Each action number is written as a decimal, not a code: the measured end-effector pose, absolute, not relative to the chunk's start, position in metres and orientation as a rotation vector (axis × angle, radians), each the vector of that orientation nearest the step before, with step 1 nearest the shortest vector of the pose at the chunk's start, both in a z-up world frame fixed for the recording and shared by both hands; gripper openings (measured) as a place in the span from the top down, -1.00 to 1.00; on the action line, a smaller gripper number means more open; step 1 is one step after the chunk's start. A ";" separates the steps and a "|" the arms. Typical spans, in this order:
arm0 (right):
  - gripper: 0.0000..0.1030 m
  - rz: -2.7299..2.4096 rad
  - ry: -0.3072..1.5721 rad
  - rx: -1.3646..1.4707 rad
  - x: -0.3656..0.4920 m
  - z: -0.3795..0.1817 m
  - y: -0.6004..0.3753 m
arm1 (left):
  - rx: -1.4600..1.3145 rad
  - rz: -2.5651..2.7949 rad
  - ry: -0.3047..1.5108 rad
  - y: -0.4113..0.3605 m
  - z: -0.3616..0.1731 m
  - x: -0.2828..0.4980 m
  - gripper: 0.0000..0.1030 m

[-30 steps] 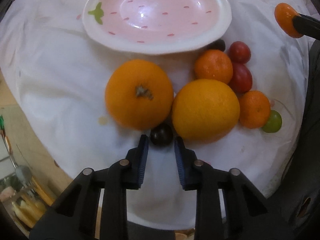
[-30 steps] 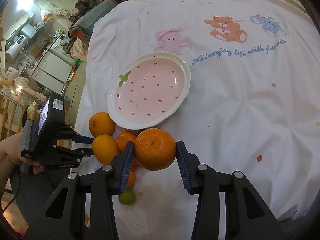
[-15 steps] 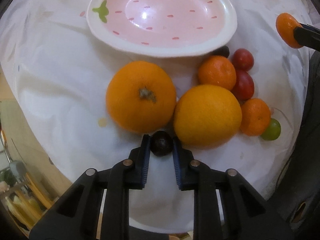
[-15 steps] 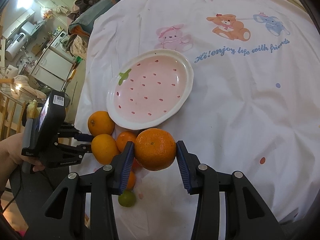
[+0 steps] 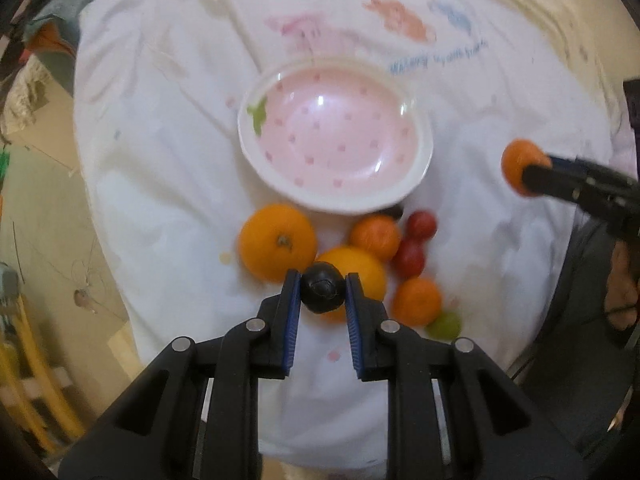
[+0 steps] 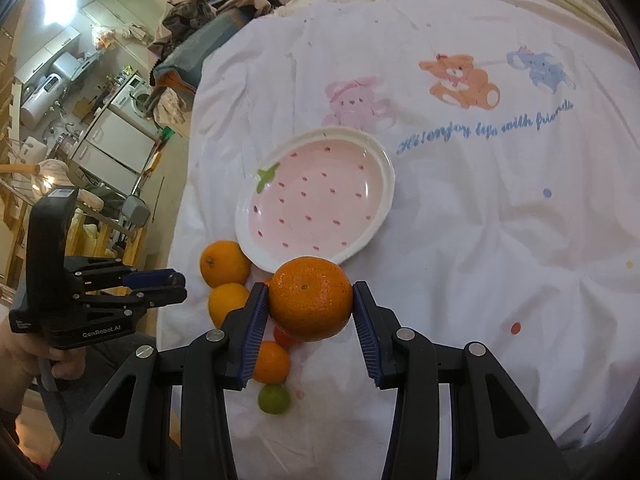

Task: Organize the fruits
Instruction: 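Carry both fruits over the pink plate and open both tools to drop them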

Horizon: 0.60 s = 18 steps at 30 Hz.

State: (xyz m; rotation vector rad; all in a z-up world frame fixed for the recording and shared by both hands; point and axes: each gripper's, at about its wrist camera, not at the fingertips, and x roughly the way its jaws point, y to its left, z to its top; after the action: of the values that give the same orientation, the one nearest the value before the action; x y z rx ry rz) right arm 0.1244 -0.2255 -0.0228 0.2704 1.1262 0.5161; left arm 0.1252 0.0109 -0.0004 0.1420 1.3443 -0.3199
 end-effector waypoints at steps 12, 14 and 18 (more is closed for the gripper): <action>0.14 0.482 1.114 0.222 0.168 -0.004 -0.218 | 0.015 -0.188 1.262 0.002 -0.006 0.163 0.65; 0.14 0.472 1.123 0.222 0.178 -0.008 -0.218 | 0.013 -0.181 1.263 0.000 -0.011 0.170 0.65; 0.14 0.457 1.136 0.210 0.198 -0.018 -0.215 | 0.008 -0.166 1.262 -0.001 -0.016 0.184 0.65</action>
State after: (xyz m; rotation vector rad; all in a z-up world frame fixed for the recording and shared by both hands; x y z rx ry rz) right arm 0.1985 -0.2148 -0.0179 0.2096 1.1358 0.4575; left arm 0.1844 -0.0011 -0.0157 0.0083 1.2620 -0.1662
